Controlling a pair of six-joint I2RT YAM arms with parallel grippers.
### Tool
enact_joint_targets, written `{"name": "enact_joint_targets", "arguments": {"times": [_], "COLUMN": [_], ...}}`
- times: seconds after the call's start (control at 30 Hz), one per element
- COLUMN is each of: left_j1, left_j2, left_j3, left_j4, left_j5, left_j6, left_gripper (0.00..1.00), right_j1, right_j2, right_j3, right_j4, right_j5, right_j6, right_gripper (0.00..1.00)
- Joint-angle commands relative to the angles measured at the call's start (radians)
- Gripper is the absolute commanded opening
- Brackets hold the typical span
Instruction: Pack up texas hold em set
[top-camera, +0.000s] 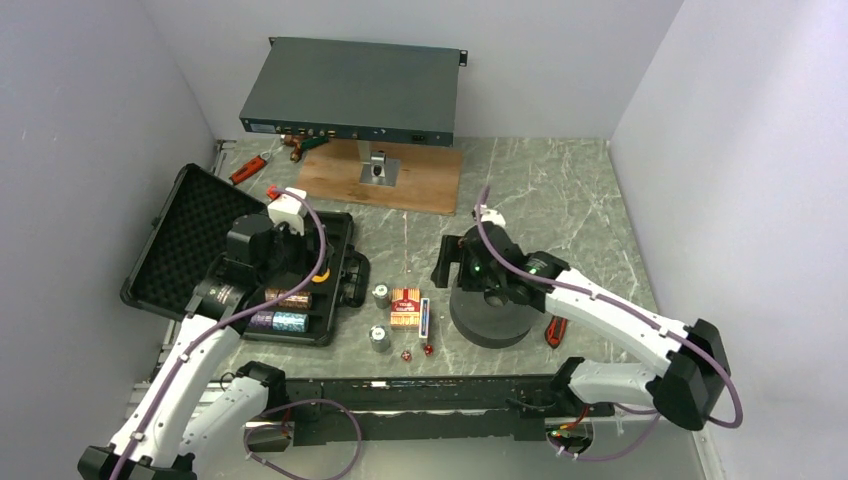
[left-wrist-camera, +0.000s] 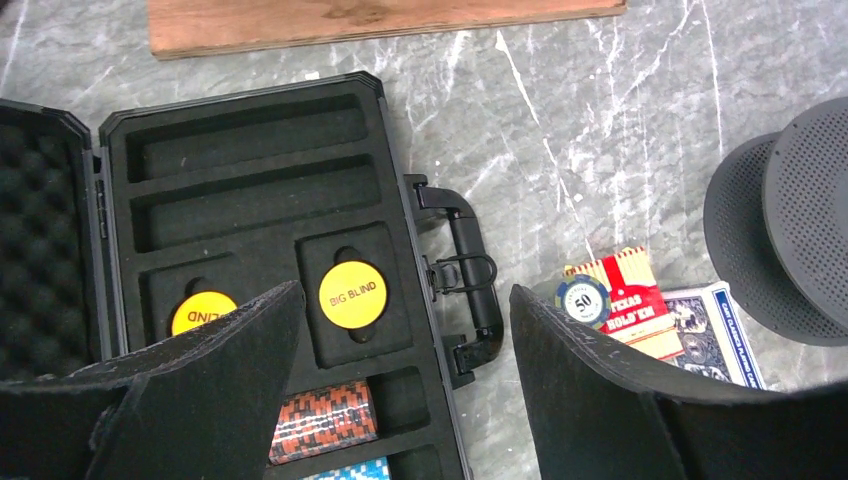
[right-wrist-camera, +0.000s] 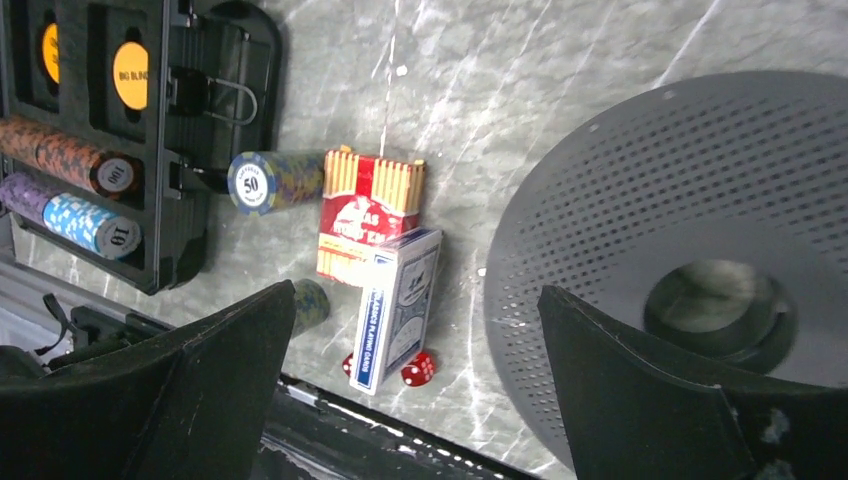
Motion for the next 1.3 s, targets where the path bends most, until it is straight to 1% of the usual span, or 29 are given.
{"name": "enact_joint_targets", "arguments": {"times": [0.0, 0.2, 0.53, 0.67, 1.13, 1.2, 1.27], "left_j1": [0.0, 0.0, 0.0, 0.0, 0.0, 0.0, 0.0], "left_j2": [-0.024, -0.041, -0.057, -0.064, -0.073, -0.071, -0.065], "left_j3": [0.006, 0.003, -0.002, -0.003, -0.006, -0.008, -0.004], "left_j4": [0.006, 0.001, -0.004, -0.006, -0.008, -0.007, -0.011], "left_j5": [-0.058, -0.065, -0.066, -0.065, -0.066, -0.066, -0.066], "left_j6": [-0.01, -0.011, -0.016, -0.017, -0.02, -0.02, -0.02], "left_gripper": [0.8, 0.81, 0.8, 0.8, 0.8, 0.8, 0.79], "right_j1": [0.079, 0.197, 0.279, 0.293, 0.318, 0.32, 0.32], "right_j2": [0.068, 0.184, 0.327, 0.374, 0.455, 0.46, 0.461], "right_j3": [0.053, 0.134, 0.2, 0.232, 0.25, 0.251, 0.25], "right_j4": [-0.013, -0.041, -0.092, -0.136, -0.147, -0.139, -0.137], "right_j5": [0.07, 0.13, 0.205, 0.231, 0.246, 0.242, 0.242], "right_j6": [0.09, 0.126, 0.21, 0.223, 0.222, 0.212, 0.211], "right_gripper": [0.93, 0.93, 0.93, 0.93, 0.89, 0.83, 0.82]}}
